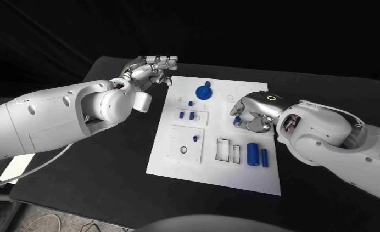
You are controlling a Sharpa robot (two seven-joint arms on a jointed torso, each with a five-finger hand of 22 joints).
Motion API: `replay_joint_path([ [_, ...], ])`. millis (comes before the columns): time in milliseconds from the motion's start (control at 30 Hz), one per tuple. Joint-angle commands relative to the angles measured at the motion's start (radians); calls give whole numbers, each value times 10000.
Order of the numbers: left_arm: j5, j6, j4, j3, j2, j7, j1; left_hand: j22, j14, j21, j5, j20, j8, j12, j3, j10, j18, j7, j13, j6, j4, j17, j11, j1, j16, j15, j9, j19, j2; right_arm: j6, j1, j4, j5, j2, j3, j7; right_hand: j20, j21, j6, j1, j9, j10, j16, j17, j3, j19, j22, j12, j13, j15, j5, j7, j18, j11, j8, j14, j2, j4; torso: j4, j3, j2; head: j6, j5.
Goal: Assemble the parts on the task board
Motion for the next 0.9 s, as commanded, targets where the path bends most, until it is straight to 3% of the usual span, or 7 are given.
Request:
replay_joint_path([
  [33,25,178,4,4,1,49,3,-16,-58,-47,-28,-10,-41,65,-16,-62,180,-28,11,-65,-61,-10,13,-8,-20,17,-11,70,77,197,-16,13,-397,-4,0,-159,-61,-44,89,122,8,87,-57,8,64,32,5,46,-8,-28,-56,-17,124,22,58,413,-4,0,0,2,2,5,-25],
  [433,25,221,1,3,3,33,3,-19,-67,-54,-28,-8,-38,90,-18,-77,181,-26,20,-65,-65,-33,14,-6,-27,19,-9,71,87,222,-40,71,-480,10,0,-187,-88,-23,275,114,21,397,-24,51,209,73,45,157,13,-66,-44,-37,115,-27,65,431,96,64,7,-2,3,-5,-61],
  [667,25,229,-1,3,0,29,3,-19,-67,-54,-28,-8,-38,90,-18,-77,181,-26,20,-65,-65,-33,14,-6,-27,19,-9,71,87,107,-48,78,-495,20,0,-210,-187,97,530,349,48,1023,102,215,744,176,231,263,68,-180,-331,-88,81,-160,83,480,384,27,7,-4,0,-17,-80],
  [900,25,220,1,3,-6,30,3,-19,-67,-54,-28,-8,-38,90,-18,-77,181,-26,20,-65,-65,-33,14,-6,-27,19,-9,71,87,56,-58,97,-649,28,0,-290,-265,178,802,580,100,1420,179,315,1150,237,350,245,120,-254,-342,-135,57,-253,150,503,468,-172,5,-4,0,-42,-80],
])
